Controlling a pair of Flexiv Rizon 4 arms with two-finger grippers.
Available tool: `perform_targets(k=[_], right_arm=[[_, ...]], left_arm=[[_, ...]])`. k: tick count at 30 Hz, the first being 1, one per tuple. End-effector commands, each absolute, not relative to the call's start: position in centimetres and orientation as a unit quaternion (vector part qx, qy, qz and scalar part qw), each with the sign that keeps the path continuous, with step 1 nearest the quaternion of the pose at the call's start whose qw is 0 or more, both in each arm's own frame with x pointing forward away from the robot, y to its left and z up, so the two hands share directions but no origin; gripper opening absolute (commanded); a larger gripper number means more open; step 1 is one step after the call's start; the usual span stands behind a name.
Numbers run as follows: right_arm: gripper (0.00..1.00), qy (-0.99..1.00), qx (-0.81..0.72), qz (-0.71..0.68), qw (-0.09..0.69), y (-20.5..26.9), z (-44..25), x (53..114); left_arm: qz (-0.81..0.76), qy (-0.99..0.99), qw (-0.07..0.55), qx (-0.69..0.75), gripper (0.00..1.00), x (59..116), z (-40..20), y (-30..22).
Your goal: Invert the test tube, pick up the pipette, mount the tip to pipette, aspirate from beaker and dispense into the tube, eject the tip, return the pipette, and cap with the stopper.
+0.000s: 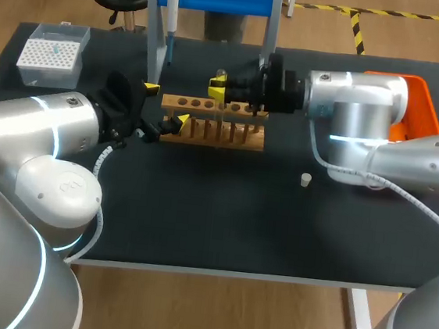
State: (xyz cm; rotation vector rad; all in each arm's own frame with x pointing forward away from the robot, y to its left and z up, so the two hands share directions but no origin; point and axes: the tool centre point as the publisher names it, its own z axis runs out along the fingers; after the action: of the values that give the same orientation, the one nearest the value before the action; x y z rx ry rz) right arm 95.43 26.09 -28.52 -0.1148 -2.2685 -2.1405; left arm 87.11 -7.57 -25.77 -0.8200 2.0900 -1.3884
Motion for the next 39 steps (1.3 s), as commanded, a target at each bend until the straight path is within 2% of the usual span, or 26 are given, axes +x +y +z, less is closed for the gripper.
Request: perform_targets(k=[1, 39], right_arm=[[0.0, -0.726, -0.04, -0.687, 0.011, 26.0, -28.3, 95.7], [0.0, -0.723, -0.042, -0.69, -0.007, 24.8, -25.3, 94.9]], left_arm=[[-0.511, 0.767, 0.246, -0.3, 1.0, 87.2, -25.8, -7.5], [-0.511, 0.767, 0.246, -0.3, 1.0, 87.2, -25.8, -7.5]])
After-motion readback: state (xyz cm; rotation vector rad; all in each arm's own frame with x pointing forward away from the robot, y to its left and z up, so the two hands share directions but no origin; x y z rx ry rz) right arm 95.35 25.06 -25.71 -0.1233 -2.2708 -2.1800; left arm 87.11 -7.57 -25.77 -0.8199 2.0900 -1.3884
